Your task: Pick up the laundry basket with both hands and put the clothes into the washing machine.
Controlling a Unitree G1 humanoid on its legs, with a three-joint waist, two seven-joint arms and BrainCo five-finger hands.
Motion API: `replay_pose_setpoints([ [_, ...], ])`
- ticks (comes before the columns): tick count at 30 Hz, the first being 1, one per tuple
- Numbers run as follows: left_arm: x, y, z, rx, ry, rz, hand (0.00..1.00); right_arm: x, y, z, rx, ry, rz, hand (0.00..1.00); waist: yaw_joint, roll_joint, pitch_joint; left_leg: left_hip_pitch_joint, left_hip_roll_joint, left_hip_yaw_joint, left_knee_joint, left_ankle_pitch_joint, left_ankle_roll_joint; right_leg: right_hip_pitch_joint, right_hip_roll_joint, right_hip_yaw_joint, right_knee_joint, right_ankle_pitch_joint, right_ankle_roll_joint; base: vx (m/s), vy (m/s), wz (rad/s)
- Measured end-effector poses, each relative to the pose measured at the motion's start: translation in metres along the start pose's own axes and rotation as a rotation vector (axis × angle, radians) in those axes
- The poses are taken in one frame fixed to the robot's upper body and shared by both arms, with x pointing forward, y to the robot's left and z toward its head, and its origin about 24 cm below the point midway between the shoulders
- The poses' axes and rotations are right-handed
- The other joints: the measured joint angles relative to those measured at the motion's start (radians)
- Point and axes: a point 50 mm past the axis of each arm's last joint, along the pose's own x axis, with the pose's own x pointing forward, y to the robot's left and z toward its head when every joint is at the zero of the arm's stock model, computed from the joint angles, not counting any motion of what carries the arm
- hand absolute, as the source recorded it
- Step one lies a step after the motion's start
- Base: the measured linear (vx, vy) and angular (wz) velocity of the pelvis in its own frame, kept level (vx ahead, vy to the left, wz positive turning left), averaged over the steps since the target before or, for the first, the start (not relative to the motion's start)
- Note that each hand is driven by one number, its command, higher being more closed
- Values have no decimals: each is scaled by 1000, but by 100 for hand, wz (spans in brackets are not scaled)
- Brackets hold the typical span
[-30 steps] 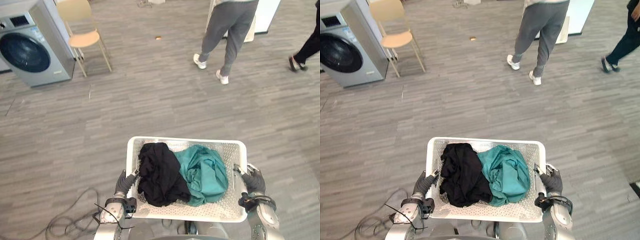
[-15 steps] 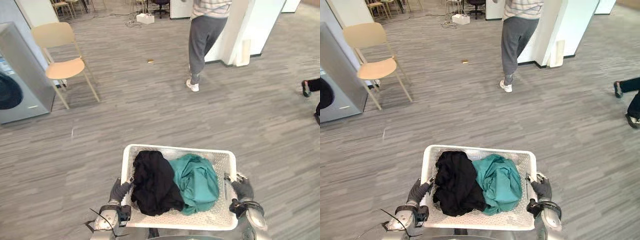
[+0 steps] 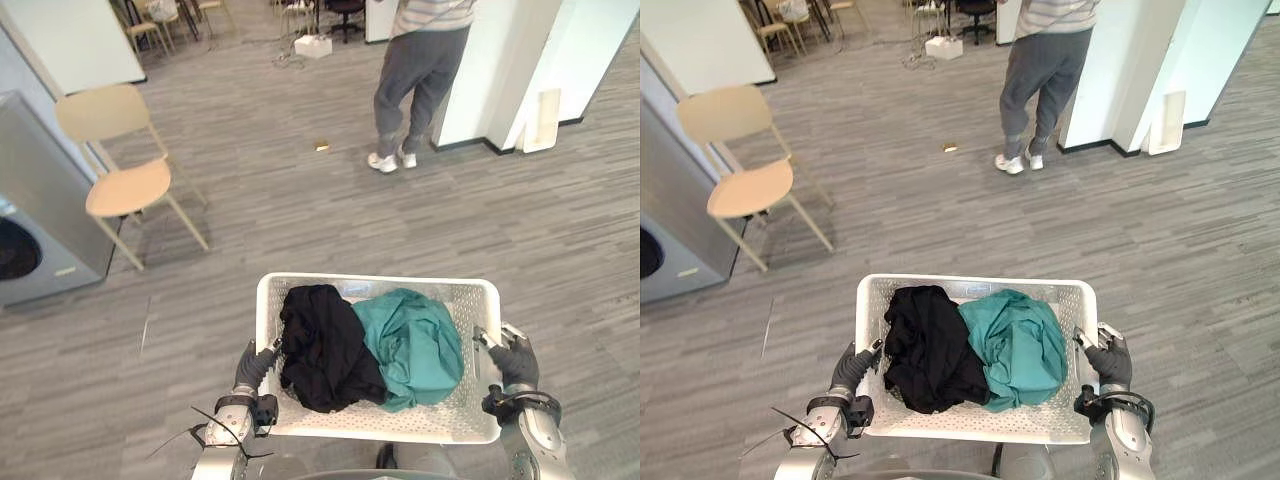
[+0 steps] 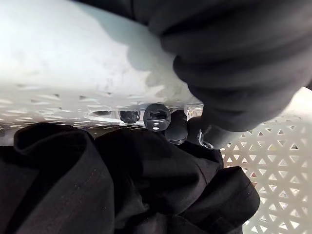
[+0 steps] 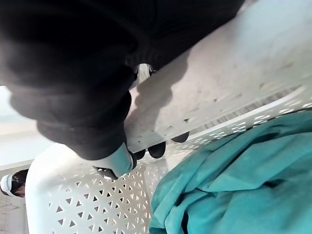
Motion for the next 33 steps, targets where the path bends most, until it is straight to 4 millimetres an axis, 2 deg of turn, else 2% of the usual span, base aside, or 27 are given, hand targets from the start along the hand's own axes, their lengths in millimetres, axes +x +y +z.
replay_pose_setpoints([
  [1,0,3,0,8,1,6,100,0,3,-1,3,3,2,100,3,-17,4,-84,14,32,-26,-65,26,90,-12,19,-86,1,2,623,26,-37],
  [2,0,3,0,7,2,8,100,0,4,-1,6,2,2,100,5,-19,4,-104,27,55,-79,-91,33,124,-15,25,-119,7,12,723,54,-40],
  [3,0,3,-1,7,5,7,100,-1,3,-3,10,3,-8,100,9,-24,7,-118,24,111,-306,-140,35,188,-29,46,-178,10,16,546,95,-30],
  [4,0,2,-3,7,10,2,100,0,0,-7,4,15,-17,100,8,-23,6,-112,-8,121,-507,-158,23,209,-42,57,-179,3,28,524,128,-32],
  [5,0,1,-4,8,14,-1,100,1,-1,-9,5,23,-22,100,10,-24,6,-97,-40,125,-658,-154,23,213,-54,69,-164,-10,51,499,195,-25],
  [6,-1,-3,-6,10,25,-10,100,0,-6,-10,-6,31,-29,100,9,-7,0,-57,-100,117,-939,-78,31,207,-62,99,-115,-54,122,376,187,-25],
  [7,-1,0,-10,21,39,-3,100,0,-6,-16,-5,51,-33,100,9,-21,-10,-34,-119,120,-952,-118,18,208,-82,124,-84,-84,144,461,205,-1],
  [8,0,3,-15,31,64,5,100,-1,-5,-25,6,90,-41,100,-5,-56,-23,-23,-158,116,-967,-116,23,201,-114,147,-60,-95,148,431,170,23],
  [9,-1,6,-20,49,89,6,100,-4,-6,-36,15,135,-54,100,-10,-84,-30,3,-193,119,-1017,-122,33,183,-134,196,-17,-67,146,430,150,34],
  [11,-4,6,-23,64,105,-3,100,-6,-7,-42,22,165,-67,100,-11,-84,-28,58,-199,116,-1087,-122,34,160,-130,228,51,-37,164,393,100,11],
  [12,-6,8,-26,63,116,5,100,-6,-7,-44,22,173,-55,100,-11,-81,-27,113,-199,122,-1141,-116,31,159,-130,249,15,-99,166,309,39,-1],
  [13,-10,13,-48,74,212,11,100,-8,-8,-65,7,274,-43,100,-6,-108,-85,246,-256,117,-1424,11,-24,114,-151,227,-258,38,197,158,-1,-4],
  [19,-8,12,-47,76,209,7,100,-8,-9,-65,11,272,-47,100,-16,-107,-86,246,-251,136,-1426,11,-24,105,-149,242,-260,38,197,-1,0,-7],
  [24,16,-1,-38,116,194,-71,100,-11,-23,-70,70,279,-116,100,-39,-111,-108,226,-249,158,-1450,12,-26,69,-143,259,-271,44,199,6,-2,-11],
  [27,30,-10,-34,153,194,-128,100,-15,-33,-75,116,291,-160,100,-57,-123,-121,213,-246,173,-1458,13,-26,70,-141,260,-309,62,198,60,9,-6],
  [30,42,-16,-26,189,183,-170,100,-18,-37,-79,161,296,-192,100,-62,-138,-129,200,-247,166,-1459,13,-26,82,-139,252,-331,68,198,108,1,5],
  [33,43,-17,-27,187,193,-178,100,-17,-38,-81,164,299,-199,100,-61,-143,-132,191,-243,149,-1458,16,-31,85,-136,227,-334,68,198,92,-23,19],
])
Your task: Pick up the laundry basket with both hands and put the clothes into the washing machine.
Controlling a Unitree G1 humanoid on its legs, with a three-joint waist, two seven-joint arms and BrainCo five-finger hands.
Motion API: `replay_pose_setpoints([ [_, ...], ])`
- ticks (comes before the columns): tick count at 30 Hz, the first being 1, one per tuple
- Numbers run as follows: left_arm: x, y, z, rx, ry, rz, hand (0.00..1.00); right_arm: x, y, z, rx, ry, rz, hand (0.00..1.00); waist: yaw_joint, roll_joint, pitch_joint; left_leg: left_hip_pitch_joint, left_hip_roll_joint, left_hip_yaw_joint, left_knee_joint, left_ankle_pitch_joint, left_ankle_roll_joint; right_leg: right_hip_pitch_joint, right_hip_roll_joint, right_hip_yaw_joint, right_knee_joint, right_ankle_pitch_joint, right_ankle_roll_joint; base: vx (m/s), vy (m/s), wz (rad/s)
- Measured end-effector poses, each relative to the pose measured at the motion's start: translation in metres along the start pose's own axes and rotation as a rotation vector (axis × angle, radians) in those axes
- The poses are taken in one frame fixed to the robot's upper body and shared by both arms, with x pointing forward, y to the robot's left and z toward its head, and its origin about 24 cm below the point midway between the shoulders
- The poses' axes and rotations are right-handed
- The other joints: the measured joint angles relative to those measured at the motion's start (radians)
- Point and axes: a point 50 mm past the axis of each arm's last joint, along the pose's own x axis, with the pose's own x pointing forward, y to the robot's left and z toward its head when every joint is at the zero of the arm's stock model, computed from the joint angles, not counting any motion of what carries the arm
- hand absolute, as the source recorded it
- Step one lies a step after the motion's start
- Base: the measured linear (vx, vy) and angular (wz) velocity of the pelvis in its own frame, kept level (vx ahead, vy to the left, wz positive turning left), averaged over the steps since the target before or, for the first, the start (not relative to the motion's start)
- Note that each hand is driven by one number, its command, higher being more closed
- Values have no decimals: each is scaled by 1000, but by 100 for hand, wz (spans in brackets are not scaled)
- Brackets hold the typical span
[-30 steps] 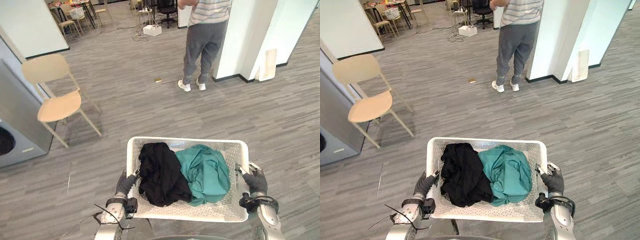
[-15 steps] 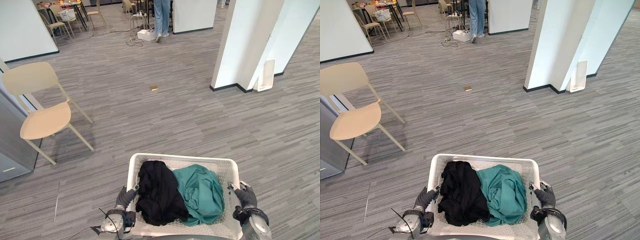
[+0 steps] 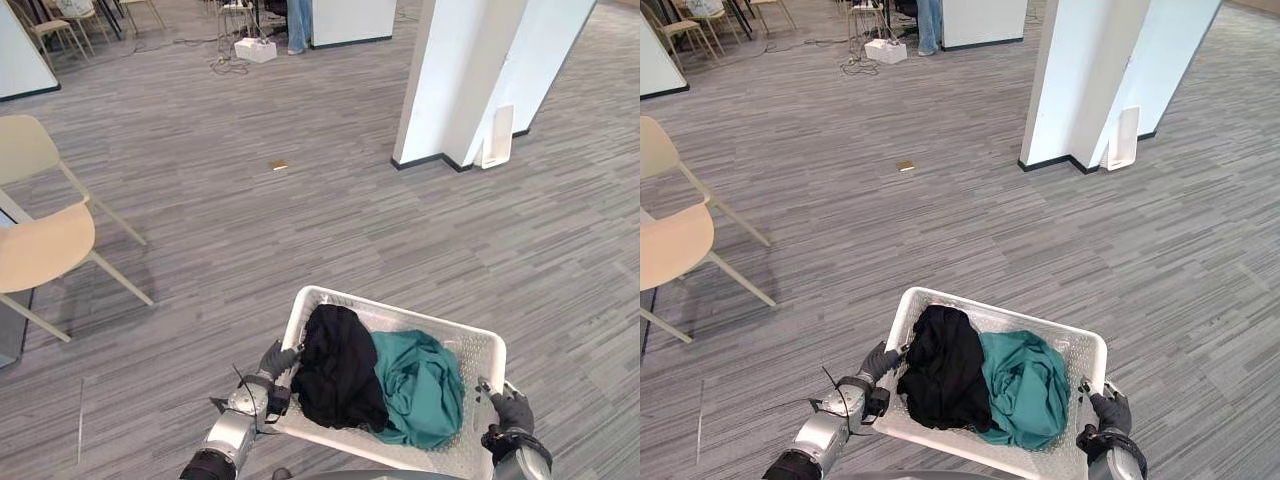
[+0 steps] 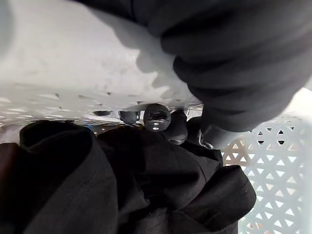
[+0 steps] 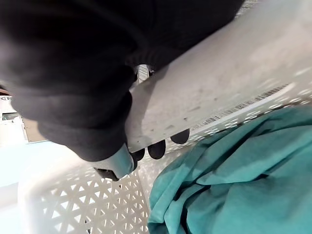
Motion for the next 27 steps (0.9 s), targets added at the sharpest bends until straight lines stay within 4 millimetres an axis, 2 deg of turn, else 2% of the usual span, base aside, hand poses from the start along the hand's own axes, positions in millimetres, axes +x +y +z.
replay_pose_setpoints([
  [6,-1,7,-2,-8,7,22,100,11,10,-3,-9,35,22,100,9,0,0,-76,5,-70,25,9,-4,-16,-1,-85,-5,2,-2,1,-19,40],
  [9,-2,5,-2,-33,6,18,100,18,12,7,-26,12,32,100,49,-8,6,-168,-17,-134,110,-20,26,-29,-28,-162,-3,6,3,-36,44,73],
  [10,-2,2,-1,-45,1,18,100,20,11,10,-41,3,31,100,67,-9,7,-199,-32,-161,159,-50,47,-26,-46,-196,9,3,10,-46,104,86],
  [11,-4,1,0,-64,-11,25,100,22,10,16,-52,-13,29,100,73,-4,13,-233,-54,-191,206,-86,58,-23,-71,-241,57,-11,31,-45,117,98],
  [12,-4,-1,1,-77,-15,25,100,25,11,22,-56,-29,31,100,73,7,20,-240,-69,-213,223,-100,62,-25,-83,-262,102,-13,33,-34,168,132],
  [13,-4,-5,2,-91,-18,23,100,27,8,28,-68,-45,29,100,68,26,29,-223,-98,-250,214,-110,76,-53,-120,-308,255,-13,32,17,209,131],
  [14,-4,-6,2,-94,-20,21,100,27,7,29,-68,-49,27,100,61,25,29,-206,-119,-263,188,-112,77,-80,-157,-319,349,-8,10,166,240,166],
  [15,-5,-6,6,-104,-41,23,100,26,8,33,-78,-68,34,100,54,13,44,-196,-140,-258,304,-154,129,-163,-230,-288,586,-9,-139,233,151,143],
  [16,-8,0,5,-124,-50,49,100,27,16,34,-78,-75,61,100,60,14,64,-176,-164,-279,335,-207,138,-240,-253,-207,771,6,-196,284,111,117],
  [17,-11,5,4,-140,-47,72,100,28,21,34,-84,-72,81,100,61,10,64,-164,-164,-286,334,-212,151,-274,-235,-172,824,-14,-182,220,92,75],
  [18,-16,14,-2,-161,-39,113,100,30,36,34,-107,-68,126,100,61,25,71,-150,-161,-304,330,-217,161,-339,-185,-139,869,-60,-168,233,116,61],
  [19,-17,21,-3,-171,-38,138,100,31,44,32,-106,-61,159,100,61,41,78,-138,-155,-339,311,-214,173,-396,-116,-133,846,-93,-139,197,66,62],
  [20,-18,24,-3,-169,-41,145,100,30,46,31,-100,-60,167,100,57,45,85,-129,-152,-353,302,-213,174,-415,-92,-134,809,-101,-125,219,14,71],
  [21,-19,28,-2,-159,-45,151,100,31,51,31,-90,-62,179,100,55,45,102,-105,-152,-382,277,-213,175,-442,-45,-140,667,-96,-102,242,-29,65],
  [22,-19,29,-1,-155,-49,146,100,30,52,33,-89,-68,185,100,57,39,111,-83,-155,-394,263,-216,178,-452,-12,-150,477,-58,-61,260,-45,58],
  [24,-19,28,-1,-157,-53,134,100,28,50,33,-88,-68,180,100,56,27,114,-53,-167,-423,241,-232,177,-441,32,-111,239,25,-25,335,-93,59],
  [25,-20,28,-1,-157,-55,128,100,27,50,35,-87,-82,184,100,41,19,117,-35,-176,-458,260,-264,180,-437,61,-33,165,77,-24,508,-177,106],
  [26,-21,25,-2,-167,-53,121,100,23,47,36,-92,-93,181,100,19,21,115,-27,-176,-501,322,-325,181,-425,84,16,179,111,-64,470,-178,116],
  [27,-21,21,-2,-180,-56,115,100,21,44,36,-94,-96,177,100,9,33,111,-16,-165,-529,370,-371,169,-401,98,3,197,153,-93,547,-186,91],
])
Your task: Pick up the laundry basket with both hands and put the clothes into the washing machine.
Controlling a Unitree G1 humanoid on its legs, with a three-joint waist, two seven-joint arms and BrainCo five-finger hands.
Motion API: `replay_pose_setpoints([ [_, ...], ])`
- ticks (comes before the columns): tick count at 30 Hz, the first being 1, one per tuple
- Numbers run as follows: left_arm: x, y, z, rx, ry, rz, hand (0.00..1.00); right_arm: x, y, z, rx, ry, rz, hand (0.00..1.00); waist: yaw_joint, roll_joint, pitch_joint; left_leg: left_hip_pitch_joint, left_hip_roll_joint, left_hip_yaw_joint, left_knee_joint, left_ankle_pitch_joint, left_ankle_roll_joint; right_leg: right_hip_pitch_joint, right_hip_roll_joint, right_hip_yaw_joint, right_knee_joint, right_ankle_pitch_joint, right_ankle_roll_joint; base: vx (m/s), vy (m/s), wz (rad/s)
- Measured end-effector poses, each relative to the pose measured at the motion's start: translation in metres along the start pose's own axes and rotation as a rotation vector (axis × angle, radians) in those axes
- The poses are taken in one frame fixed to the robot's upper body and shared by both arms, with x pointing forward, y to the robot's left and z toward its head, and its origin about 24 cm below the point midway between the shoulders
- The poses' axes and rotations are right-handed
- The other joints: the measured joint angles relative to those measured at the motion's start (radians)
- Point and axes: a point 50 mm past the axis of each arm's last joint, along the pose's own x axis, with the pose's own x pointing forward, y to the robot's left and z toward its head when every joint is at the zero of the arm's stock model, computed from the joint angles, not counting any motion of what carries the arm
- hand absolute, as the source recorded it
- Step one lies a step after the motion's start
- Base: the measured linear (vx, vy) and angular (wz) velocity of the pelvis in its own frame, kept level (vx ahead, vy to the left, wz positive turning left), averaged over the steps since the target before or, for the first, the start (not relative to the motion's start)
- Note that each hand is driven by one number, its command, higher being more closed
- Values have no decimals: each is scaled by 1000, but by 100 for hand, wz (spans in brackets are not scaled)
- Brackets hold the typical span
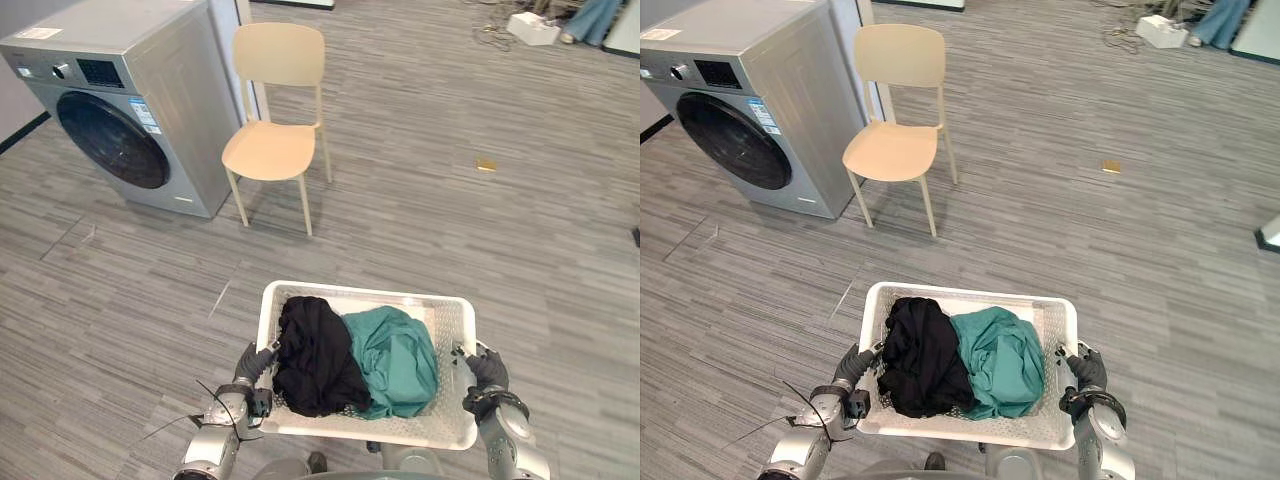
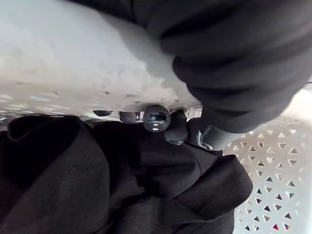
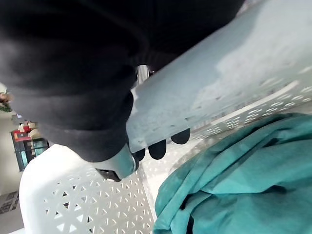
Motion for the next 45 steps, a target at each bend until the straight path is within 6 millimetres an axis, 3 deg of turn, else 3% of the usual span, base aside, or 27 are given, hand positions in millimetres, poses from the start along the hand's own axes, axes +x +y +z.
replay_pose_setpoints([
  [1,-3,-2,-2,-21,-3,4,100,1,1,3,-5,-9,4,100,3,19,-6,-6,20,17,85,-26,-28,15,12,-30,26,-14,-21,694,-192,83],
  [2,-7,-5,-2,-45,-12,7,100,0,-1,7,-17,-22,8,100,-8,37,-6,-111,52,97,372,-2,-80,63,25,-77,52,-64,-37,587,-153,60],
  [3,-8,-5,-3,-48,-13,6,100,-1,-2,7,-20,-24,6,100,-8,41,-4,-130,61,112,432,14,-105,79,30,-84,50,-74,-41,603,-147,55],
  [4,-12,-7,-7,-58,-3,-1,100,-6,-5,8,-32,-29,6,100,2,53,-2,-209,110,165,664,119,-163,154,48,-104,29,-102,-60,492,-112,22],
  [6,-17,-6,-12,-65,9,2,100,-11,-5,4,-39,-21,12,100,33,55,2,-308,227,263,915,129,-160,288,69,-114,-33,-131,-82,631,-144,14],
  [9,-16,-6,-11,-70,4,3,100,-8,-5,7,-41,-29,10,100,53,38,10,-404,328,374,869,110,-141,396,27,-117,-111,-145,-69,488,-50,12],
  [10,-16,-5,-11,-74,3,5,100,-4,-4,10,-40,-35,13,100,57,27,18,-427,343,397,727,110,-142,421,1,-116,-132,-148,-63,222,24,4],
  [12,-16,-5,-12,-72,7,8,100,-1,-4,7,-42,-16,11,100,63,20,19,-406,319,404,386,128,-158,453,-53,-112,-152,-172,-25,382,128,-1],
  [14,-17,-6,-15,-80,20,9,100,4,-5,8,-54,-8,13,100,63,46,6,-378,295,364,29,176,-233,484,-74,-114,-168,-199,17,440,250,1],
  [15,-17,-8,-20,-87,38,12,100,4,-7,5,-60,8,6,100,65,66,-7,-361,293,330,-99,228,-234,512,-79,-114,-177,-223,54,345,275,-3],
  [16,-18,-9,-24,-88,54,13,100,4,-10,3,-67,18,-1,100,70,82,-17,-356,294,323,-116,251,-216,537,-83,-114,-178,-245,79,443,400,-12],
  [17,-18,-10,-26,-86,65,16,100,3,-10,0,-67,31,-6,100,78,77,-25,-361,285,318,-81,347,-205,555,-106,-106,-174,-273,107,423,415,-26],
  [18,-20,-7,-29,-74,75,24,100,2,-12,-6,-67,54,-17,100,79,50,-45,-379,243,331,4,383,-211,568,-152,-104,-149,-295,139,544,471,-4],
  [19,-20,-5,-29,-60,80,26,100,0,-12,-11,-53,68,-27,100,70,15,-57,-387,193,338,58,338,-174,554,-213,-107,-70,-294,142,458,362,10],
  [20,-20,-4,-30,-48,82,20,100,-1,-12,-13,-42,71,-32,100,68,1,-66,-385,167,348,66,322,-160,518,-243,-101,10,-288,141,485,383,33],
  [23,-18,1,-26,1,76,16,100,-8,-13,-23,-11,91,-53,100,35,-28,-51,-249,64,359,12,267,-97,249,-332,-8,615,-81,-47,460,390,29],
  [26,-11,2,-14,11,37,15,100,-2,-5,-14,-2,52,-31,100,45,5,-24,-111,60,360,-71,244,-88,130,-248,-17,717,-181,1,369,264,-8],
  [29,-5,5,1,36,-20,11,100,-3,5,-8,33,3,-10,100,16,9,-20,26,55,363,-192,224,-97,6,-153,-140,487,-245,31,309,99,-5],
  [31,-2,3,10,39,-51,2,100,-8,3,-5,52,-19,-17,100,18,21,-16,55,56,372,-210,195,-111,3,-131,-252,199,-199,20,308,20,-10],
  [32,-2,2,12,40,-57,-5,100,-9,4,-4,57,-32,-17,100,17,4,-26,74,54,373,-215,172,-127,9,-121,-288,69,-151,7,376,-27,-4],
  [35,-2,-4,10,48,-51,-23,100,-14,-3,-4,54,-37,-41,100,3,6,-29,121,72,358,-179,80,-157,29,-104,-300,43,-51,-56,488,-120,8],
  [36,-2,-6,11,42,-53,-25,100,-14,-3,-1,47,-46,-47,100,0,26,-28,133,114,371,-116,51,-165,61,-85,-335,51,-46,-64,606,-171,18],
  [38,-3,-5,15,34,-70,-18,100,-14,-1,2,47,-57,-42,100,-5,24,-29,42,173,425,162,39,-178,101,-71,-363,65,-74,-94,572,-213,14],
  [39,-6,-7,17,15,-87,-15,100,-14,0,11,28,-89,-24,100,-3,41,-17,-49,232,428,411,90,-160,148,-45,-370,58,-102,-107,641,-245,-18],
  [40,-9,-9,19,-16,-102,-9,100,-12,2,20,15,-119,-7,100,21,63,-5,-132,287,410,656,206,-138,204,-13,-356,46,-132,-119,528,-152,-39],
  [42,-12,-9,17,-35,-105,1,100,-9,3,25,-5,-130,9,100,52,65,-1,-229,314,369,902,220,-148,279,3,-323,35,-169,-119,499,-67,-65],
  [45,-12,-5,18,-41,-112,18,100,2,13,30,-13,-130,37,100,77,45,6,-327,373,391,935,216,-147,367,-16,-262,-32,-169,-119,470,-27,-60],
])
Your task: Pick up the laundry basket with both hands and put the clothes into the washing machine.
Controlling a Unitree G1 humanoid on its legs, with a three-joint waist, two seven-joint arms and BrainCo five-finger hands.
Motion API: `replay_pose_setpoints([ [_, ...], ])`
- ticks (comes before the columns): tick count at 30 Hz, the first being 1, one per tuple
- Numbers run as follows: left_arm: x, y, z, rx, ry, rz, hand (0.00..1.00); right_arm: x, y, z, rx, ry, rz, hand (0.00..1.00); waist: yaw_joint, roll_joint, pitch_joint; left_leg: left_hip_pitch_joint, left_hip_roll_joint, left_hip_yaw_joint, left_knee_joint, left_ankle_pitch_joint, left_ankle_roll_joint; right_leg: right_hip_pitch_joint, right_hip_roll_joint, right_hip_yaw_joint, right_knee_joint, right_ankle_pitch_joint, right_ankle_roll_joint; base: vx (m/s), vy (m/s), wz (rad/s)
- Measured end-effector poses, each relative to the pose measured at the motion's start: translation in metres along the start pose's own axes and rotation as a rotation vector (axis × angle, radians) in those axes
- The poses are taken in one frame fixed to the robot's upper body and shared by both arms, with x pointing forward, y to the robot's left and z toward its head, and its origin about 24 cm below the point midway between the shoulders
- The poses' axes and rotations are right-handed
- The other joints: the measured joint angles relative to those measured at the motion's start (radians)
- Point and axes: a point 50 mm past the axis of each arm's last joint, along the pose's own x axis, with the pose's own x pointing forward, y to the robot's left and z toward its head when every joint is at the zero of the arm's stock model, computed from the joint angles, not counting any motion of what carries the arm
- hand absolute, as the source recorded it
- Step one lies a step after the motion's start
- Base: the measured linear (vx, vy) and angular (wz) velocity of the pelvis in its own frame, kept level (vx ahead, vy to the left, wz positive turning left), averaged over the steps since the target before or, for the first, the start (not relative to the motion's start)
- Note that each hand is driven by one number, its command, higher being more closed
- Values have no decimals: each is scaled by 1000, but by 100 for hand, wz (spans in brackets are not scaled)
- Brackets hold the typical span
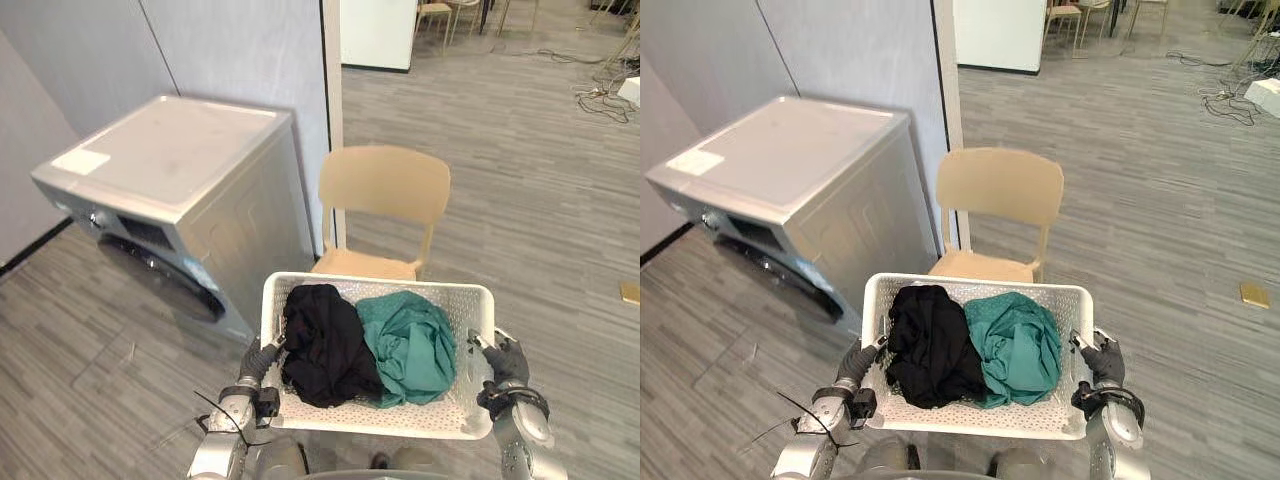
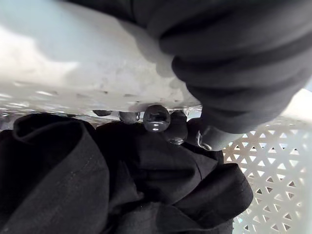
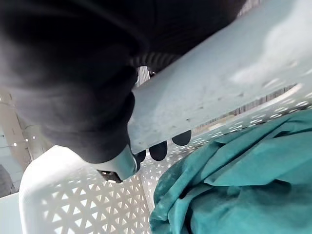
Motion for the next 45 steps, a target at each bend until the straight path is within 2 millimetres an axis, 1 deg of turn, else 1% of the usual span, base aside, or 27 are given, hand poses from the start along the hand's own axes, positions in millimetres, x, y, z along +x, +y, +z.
replay_pose_setpoints([
  [2,0,1,-1,-2,4,6,100,6,1,0,-4,10,1,100,-2,-5,3,3,17,1,-258,0,0,35,-40,47,-20,1,2,432,75,-59],
  [3,0,2,-1,-1,5,6,100,7,3,0,-4,14,5,100,-2,-8,5,20,1,-5,-363,1,0,41,-53,66,-25,1,2,339,119,-52],
  [5,0,2,-2,0,9,9,100,11,3,1,-20,19,12,100,-3,-8,5,87,-61,-64,-741,22,-21,46,-86,112,-32,9,16,266,160,-56],
  [6,0,1,-3,-2,14,7,100,11,2,1,-27,22,13,100,-4,2,-1,126,-84,-100,-911,81,-49,47,-94,130,-32,11,51,411,333,-61],
  [7,-1,-2,-6,-6,21,-1,100,11,-1,3,-38,19,12,100,-5,28,-17,141,-95,-124,-1044,236,-32,49,-88,153,-33,-2,106,359,332,-61],
  [8,-2,-6,-8,-16,26,-7,100,12,-3,4,-48,18,8,100,-9,63,-40,140,-97,-126,-1069,302,-28,51,-74,164,-35,-23,145,433,418,-33],
  [9,0,-3,-7,-6,27,0,100,11,-3,0,-33,30,-2,100,-31,38,-49,169,-117,-123,-1095,241,-73,66,-100,168,-43,-43,176,282,282,-6],
  [10,2,-2,-7,4,27,0,100,11,-3,-1,-25,32,-8,100,-36,26,-49,182,-125,-118,-1121,237,-70,65,-116,168,-43,-40,181,326,365,12],
  [11,2,3,-4,34,24,-2,100,9,-1,-5,-8,41,-13,100,-36,-3,-49,207,-155,-102,-1172,237,-70,69,-145,172,-61,-18,204,223,278,4],
  [13,3,9,-2,59,21,0,100,8,2,-10,7,57,-14,100,-33,-12,-51,233,-176,-87,-1202,237,-70,79,-164,182,-72,20,227,180,215,0],
  [15,3,13,-1,80,19,7,100,8,4,-16,18,81,-9,100,-31,-2,-49,249,-170,-86,-1205,237,-70,61,-164,195,-41,31,243,62,97,-7],
  [16,3,17,0,93,12,11,100,11,9,-17,26,84,7,100,-30,8,-45,252,-167,-78,-1206,237,-70,59,-152,214,-85,14,247,-18,37,-10],
  [17,4,19,2,102,5,14,100,14,12,-14,30,74,16,100,-29,3,-46,251,-172,-72,-1210,237,-70,55,-149,215,-115,39,241,-63,-28,-9],
  [18,11,19,5,112,-3,8,100,18,12,-10,22,64,18,100,-29,16,-47,255,-171,-64,-1243,237,-70,45,-147,197,-128,28,244,-88,-46,-13],
  [20,24,11,11,109,-12,-10,100,33,12,4,-8,42,24,100,-27,59,-35,235,-154,-44,-1296,237,-69,-1,-122,209,-147,26,246,-121,-16,-19],
  [21,38,3,19,121,-21,-30,100,43,12,14,-26,23,18,100,-31,80,-16,200,-147,-40,-1297,254,-61,-31,-113,209,-139,30,246,-189,20,-7],
  [22,48,-5,27,129,-32,-47,100,49,9,22,-37,12,5,100,-37,85,2,179,-143,-38,-1297,262,-64,-64,-110,211,-116,31,246,-193,17,-1],
  [23,52,-8,30,132,-35,-52,100,51,9,25,-39,7,1,100,-39,82,9,169,-140,-32,-1297,265,-62,-81,-109,215,-106,31,246,-188,24,-10],
  [26,72,-15,52,148,-78,-54,100,67,19,50,-43,-59,1,100,-54,46,69,116,-137,-22,-1297,280,-57,-161,-106,238,-71,42,252,-187,45,-14],
  [28,89,-21,80,160,-125,-47,100,84,31,78,-50,-119,10,100,-59,17,136,55,-136,-14,-1297,304,-47,-223,-104,251,-78,79,256,-166,71,-13],
  [29,93,-22,86,165,-136,-47,100,88,34,85,-52,-131,8,100,-59,12,151,44,-136,-10,-1297,307,-45,-237,-105,258,-79,87,257,-167,73,-19],
  [31,101,-25,104,172,-164,-29,100,99,44,103,-57,-162,10,100,-58,12,199,17,-142,10,-1297,323,-36,-269,-115,278,-94,111,266,-87,38,-20],
  [33,106,-22,114,182,-175,-2,100,105,54,113,-61,-172,21,100,-53,16,225,9,-146,22,-1297,326,-35,-286,-118,293,-94,119,269,-35,19,-16],
  [35,111,-16,123,196,-179,24,100,111,65,120,-72,-170,35,100,-54,25,237,-13,-149,24,-1297,332,-38,-309,-118,295,-94,125,267,-17,-3,-8],
  [41,122,-9,141,201,-162,73,100,123,89,139,-74,-170,63,100,-55,26,256,-52,-147,24,-1297,340,-38,-348,-115,295,-93,134,265,0,0,0],
  [42,123,-9,145,204,-163,75,0,125,90,143,-77,-171,62,0,-53,26,256,-57,-148,24,-1297,342,-40,-356,-116,296,-92,134,265,12,-32,-2],
  [45,124,-9,154,203,-188,104,0,128,94,146,-84,-161,64,0,-54,27,257,-64,-147,24,-1297,342,-40,-363,-114,297,-91,134,265,0,-10,-1],
])
